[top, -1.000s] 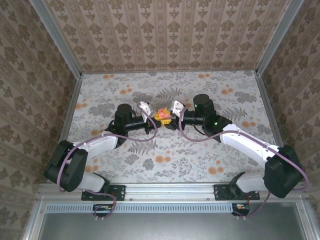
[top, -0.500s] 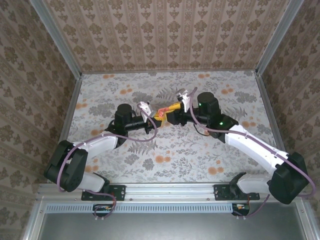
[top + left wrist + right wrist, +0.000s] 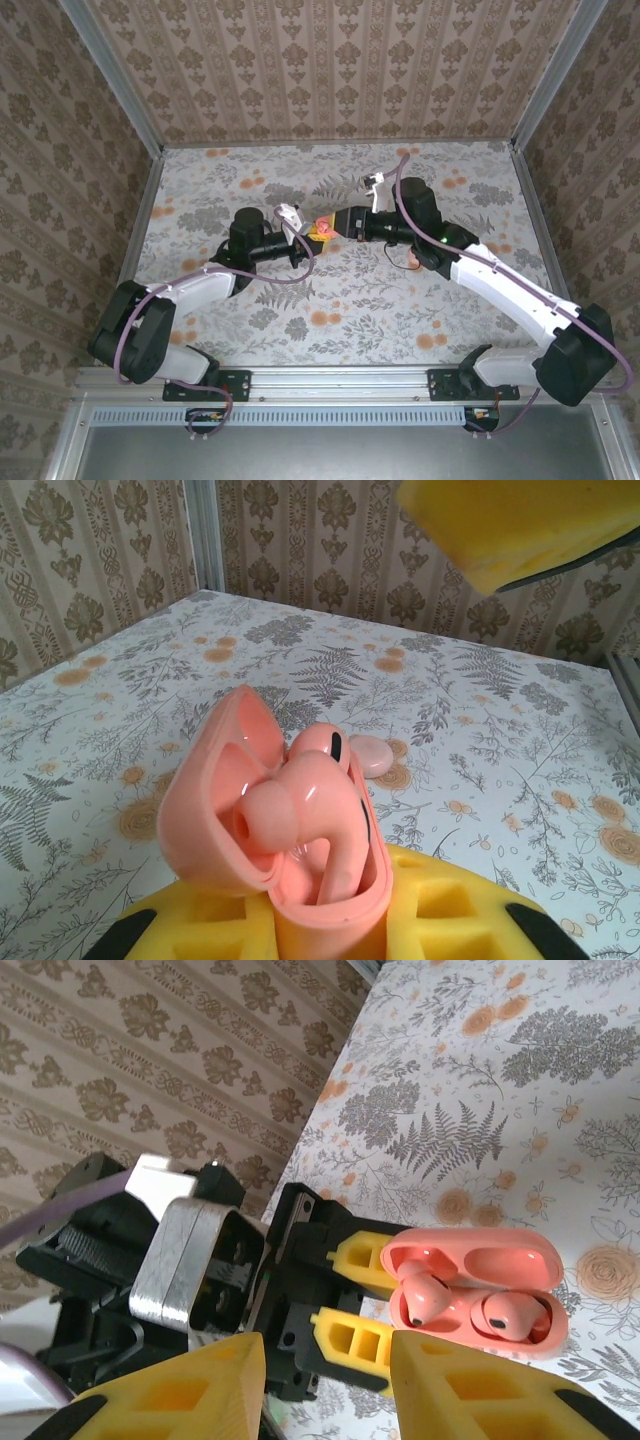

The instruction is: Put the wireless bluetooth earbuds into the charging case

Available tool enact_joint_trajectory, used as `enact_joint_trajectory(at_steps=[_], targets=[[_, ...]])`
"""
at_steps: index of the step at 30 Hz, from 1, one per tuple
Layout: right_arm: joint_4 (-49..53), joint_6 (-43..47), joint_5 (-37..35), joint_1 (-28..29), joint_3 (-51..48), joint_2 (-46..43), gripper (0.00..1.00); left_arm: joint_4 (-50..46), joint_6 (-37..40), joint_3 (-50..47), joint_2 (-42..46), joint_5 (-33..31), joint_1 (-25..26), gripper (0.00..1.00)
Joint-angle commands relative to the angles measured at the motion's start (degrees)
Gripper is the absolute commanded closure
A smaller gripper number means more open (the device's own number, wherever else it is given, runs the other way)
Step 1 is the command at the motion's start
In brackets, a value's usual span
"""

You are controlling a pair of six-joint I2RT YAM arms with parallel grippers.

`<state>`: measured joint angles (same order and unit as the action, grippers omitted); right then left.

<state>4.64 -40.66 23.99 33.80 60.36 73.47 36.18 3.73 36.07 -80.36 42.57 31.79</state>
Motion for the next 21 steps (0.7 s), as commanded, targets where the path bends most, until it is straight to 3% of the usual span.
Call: enact_joint_trajectory(at_steps=[1,21], targets=[[2.76,-3.14,0.37,0.39,3.20,1.94,0.62,0.73,0.85,0.53,1.41,1.93,-0.14,0.82],[5.46,-2.29,1.71,0.30,7.12,9.76,0.65,-0.59,1.24,0.40,2.83,2.13,-0.15,0.82]])
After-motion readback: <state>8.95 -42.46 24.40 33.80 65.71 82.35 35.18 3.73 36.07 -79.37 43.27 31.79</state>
